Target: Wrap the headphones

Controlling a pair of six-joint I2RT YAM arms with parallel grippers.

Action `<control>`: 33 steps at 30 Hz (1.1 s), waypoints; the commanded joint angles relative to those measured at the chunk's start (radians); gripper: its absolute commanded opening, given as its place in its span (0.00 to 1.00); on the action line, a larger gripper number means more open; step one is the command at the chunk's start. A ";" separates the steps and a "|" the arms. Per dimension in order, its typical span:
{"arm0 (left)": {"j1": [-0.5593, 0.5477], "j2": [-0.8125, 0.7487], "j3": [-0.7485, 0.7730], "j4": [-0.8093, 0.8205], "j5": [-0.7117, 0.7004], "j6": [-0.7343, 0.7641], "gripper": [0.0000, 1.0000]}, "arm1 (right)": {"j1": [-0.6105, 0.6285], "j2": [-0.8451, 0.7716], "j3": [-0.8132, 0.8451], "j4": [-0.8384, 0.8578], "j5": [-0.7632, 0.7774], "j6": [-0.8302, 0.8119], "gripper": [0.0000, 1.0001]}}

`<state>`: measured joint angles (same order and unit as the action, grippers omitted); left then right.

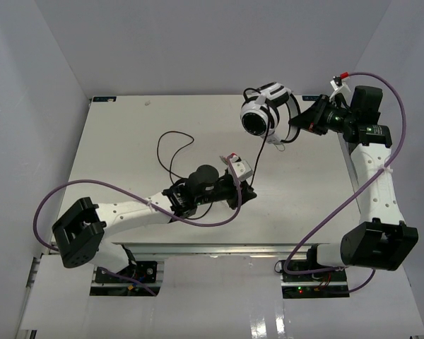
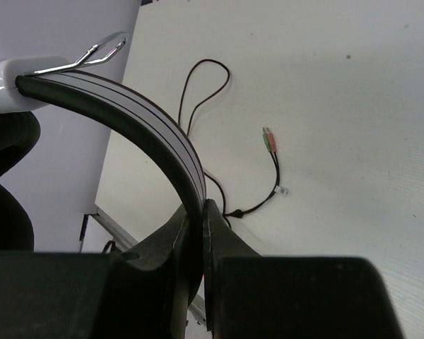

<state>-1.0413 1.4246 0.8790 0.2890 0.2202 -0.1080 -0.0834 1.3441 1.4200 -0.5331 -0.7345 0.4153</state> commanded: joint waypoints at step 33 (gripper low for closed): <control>0.160 0.298 -0.237 0.465 -0.103 0.187 0.46 | -0.093 -0.131 -0.022 0.431 -0.514 0.462 0.08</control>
<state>-0.9175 1.6915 0.6600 0.7179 0.0665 0.0926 -0.1611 1.2616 1.3922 -0.2188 -1.1617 0.7459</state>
